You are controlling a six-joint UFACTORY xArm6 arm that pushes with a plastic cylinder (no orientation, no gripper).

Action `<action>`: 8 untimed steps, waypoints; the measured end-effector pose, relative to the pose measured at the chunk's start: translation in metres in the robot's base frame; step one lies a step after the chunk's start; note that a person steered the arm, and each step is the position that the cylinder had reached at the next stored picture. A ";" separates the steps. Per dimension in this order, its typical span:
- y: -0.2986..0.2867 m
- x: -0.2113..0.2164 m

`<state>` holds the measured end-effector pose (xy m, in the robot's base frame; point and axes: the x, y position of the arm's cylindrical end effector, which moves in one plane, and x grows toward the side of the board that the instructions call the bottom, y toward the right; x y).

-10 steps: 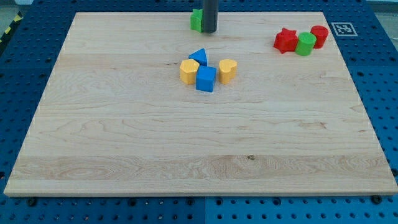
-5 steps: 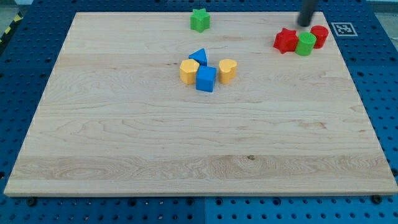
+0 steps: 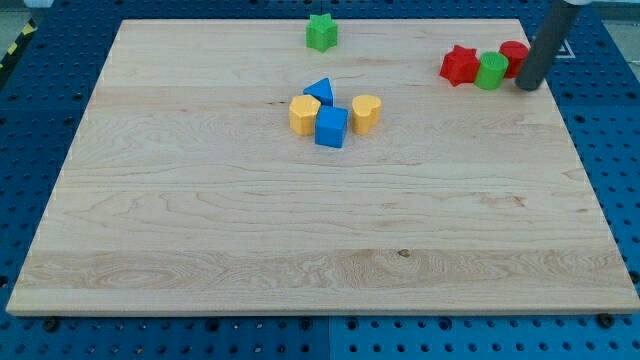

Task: Push the green circle and the red star towards the green star

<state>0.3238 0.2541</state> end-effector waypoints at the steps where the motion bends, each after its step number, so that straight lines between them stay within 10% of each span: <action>1: -0.035 -0.015; 4: -0.138 -0.020; 8: -0.076 -0.040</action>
<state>0.2839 0.1785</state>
